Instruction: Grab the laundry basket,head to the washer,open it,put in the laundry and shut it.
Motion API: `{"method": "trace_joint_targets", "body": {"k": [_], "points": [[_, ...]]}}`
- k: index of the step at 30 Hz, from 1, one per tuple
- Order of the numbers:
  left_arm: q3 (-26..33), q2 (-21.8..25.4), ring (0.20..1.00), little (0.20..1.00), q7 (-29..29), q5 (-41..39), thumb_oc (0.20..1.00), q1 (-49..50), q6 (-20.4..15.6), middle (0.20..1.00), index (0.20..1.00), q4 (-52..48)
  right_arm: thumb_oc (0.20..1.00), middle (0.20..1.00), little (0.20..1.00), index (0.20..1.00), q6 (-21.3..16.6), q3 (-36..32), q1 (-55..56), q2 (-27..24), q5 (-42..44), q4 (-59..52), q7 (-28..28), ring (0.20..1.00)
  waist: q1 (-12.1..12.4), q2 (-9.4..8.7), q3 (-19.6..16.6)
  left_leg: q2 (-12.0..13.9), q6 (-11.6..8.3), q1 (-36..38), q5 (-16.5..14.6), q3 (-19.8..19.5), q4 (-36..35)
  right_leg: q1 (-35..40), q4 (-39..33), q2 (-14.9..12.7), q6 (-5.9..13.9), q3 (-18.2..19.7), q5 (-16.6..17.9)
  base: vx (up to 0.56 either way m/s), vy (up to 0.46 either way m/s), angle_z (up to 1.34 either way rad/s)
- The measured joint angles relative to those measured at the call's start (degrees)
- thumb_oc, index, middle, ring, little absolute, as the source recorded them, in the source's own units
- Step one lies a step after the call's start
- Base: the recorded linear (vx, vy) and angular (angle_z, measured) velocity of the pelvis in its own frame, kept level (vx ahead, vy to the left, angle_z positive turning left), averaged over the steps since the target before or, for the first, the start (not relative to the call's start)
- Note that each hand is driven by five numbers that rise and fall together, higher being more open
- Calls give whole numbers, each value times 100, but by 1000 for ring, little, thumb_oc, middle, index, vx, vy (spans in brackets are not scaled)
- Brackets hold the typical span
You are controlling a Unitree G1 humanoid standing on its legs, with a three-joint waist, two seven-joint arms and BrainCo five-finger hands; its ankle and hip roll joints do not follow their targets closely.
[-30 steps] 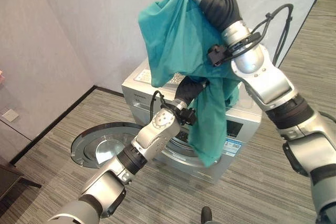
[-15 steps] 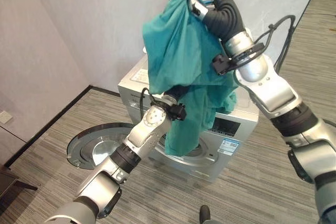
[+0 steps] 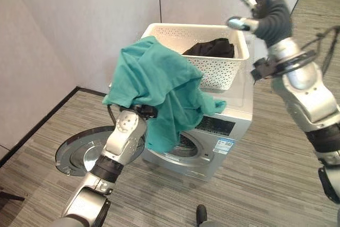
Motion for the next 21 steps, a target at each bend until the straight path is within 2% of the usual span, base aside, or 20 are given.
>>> {"method": "trace_joint_targets", "body": {"k": [5, 8, 10, 12, 15, 19, 21], "points": [[331, 140, 200, 200, -22, 31, 200, 490, -61, 200, 200, -391, 1000, 1000, 1000, 1000, -112, -1249, 1224, -57, -16, -144, -285, 1000, -17, -1, -4, 9, -1, 36, -39, 115, -2, -29, -2, 30, 3, 105, -6, -1, -12, -13], [767, 306, 200, 200, -57, 102, 200, 1043, -67, 200, 200, -880, 1000, 1000, 1000, 1000, -117, -2111, 2277, -51, -278, -83, -463, 1000, -48, 11, -1, 13, 0, 25, -49, 138, -2, -52, -6, 38, 4, 126, -16, 17, -16, -5], [1091, 385, 200, 200, -35, 103, 200, 1355, -99, 200, 200, -1007, 1000, 1000, 1000, 1000, -43, -2307, 2529, -15, -413, 166, -628, 1000, -123, 37, 2, 8, -1, 26, -56, 146, -3, -56, -22, 34, 5, 139, -18, 12, -14, -2], [1353, 388, 200, 200, -77, 239, 200, 1675, -98, 200, 200, -1233, 1000, 1000, 1000, 1000, 70, -2583, 2851, -13, -928, 511, -758, 1000, -134, 48, -2, 6, 12, 32, -67, 145, -4, -57, -44, 33, 11, 155, -23, 49, -24, -1], [1438, 386, 200, 200, -272, 280, 200, 2161, -162, 200, 200, -1558, 1000, 1000, 1000, 1000, 271, -2863, 3396, -6, -1482, 987, -832, 1000, -93, 66, -9, 11, 27, 28, -79, 135, -20, -54, -45, 28, 41, 134, -58, -3, -32, 3], [1357, 173, 200, 200, -647, 327, 200, 2921, -178, 200, 200, -1685, 1000, 1000, 1000, 1000, 439, -2973, 4314, 559, -1925, 1311, -777, 1000, 27, 106, -28, 27, 36, 2, -90, 95, -25, -55, -44, 27, 32, 100, -82, 2, -25, 4], [1122, 119, 200, 200, -862, 328, 200, 3460, -165, 200, 200, -1685, 1000, 1000, 1000, 1000, 520, -2836, 4676, 1192, -1968, 1773, -677, 1000, 70, 100, -38, 39, 12, -82, -74, -19, -26, -84, -45, 28, 26, 10, -105, -3, -37, 20]]}}
